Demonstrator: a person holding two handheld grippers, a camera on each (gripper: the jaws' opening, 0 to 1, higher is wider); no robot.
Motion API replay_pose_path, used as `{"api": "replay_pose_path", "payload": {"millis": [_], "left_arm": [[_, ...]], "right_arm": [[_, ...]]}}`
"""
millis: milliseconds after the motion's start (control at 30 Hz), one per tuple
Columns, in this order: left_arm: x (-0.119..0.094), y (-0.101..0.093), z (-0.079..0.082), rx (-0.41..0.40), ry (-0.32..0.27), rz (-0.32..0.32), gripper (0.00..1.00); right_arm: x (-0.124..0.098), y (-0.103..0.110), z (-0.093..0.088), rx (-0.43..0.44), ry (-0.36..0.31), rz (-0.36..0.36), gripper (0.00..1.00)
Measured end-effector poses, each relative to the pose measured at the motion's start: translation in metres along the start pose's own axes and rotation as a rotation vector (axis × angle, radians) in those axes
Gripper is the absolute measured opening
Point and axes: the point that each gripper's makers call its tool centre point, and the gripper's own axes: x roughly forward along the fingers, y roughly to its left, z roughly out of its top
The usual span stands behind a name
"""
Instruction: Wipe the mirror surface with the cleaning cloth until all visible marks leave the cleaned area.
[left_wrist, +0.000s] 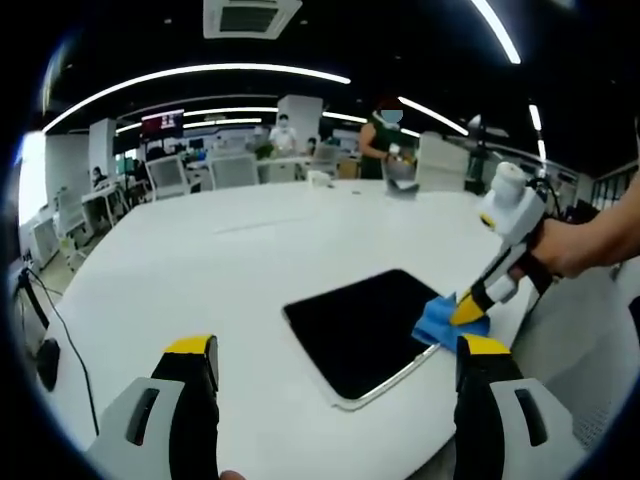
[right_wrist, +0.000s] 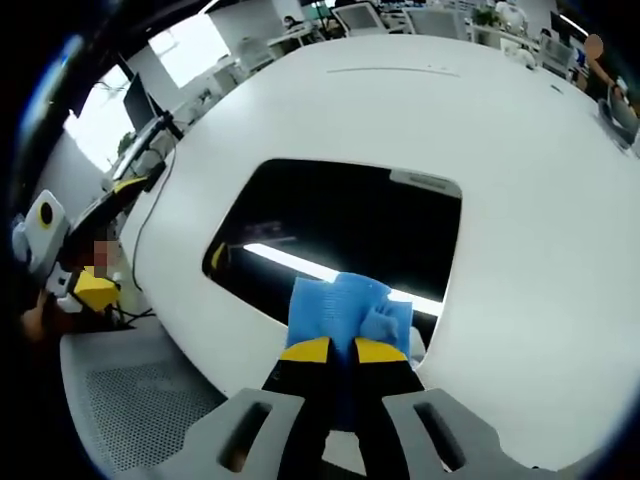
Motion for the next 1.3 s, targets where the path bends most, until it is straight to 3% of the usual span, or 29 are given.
{"api": "replay_pose_path", "payload": {"millis": [1300], "left_arm": [[0.003, 0.001, 0.006, 0.011, -0.007, -0.008, 0.99]], "right_arm": [[-0.009, -0.025, -0.005, 0.017, 0.013, -0.035, 0.02]]}}
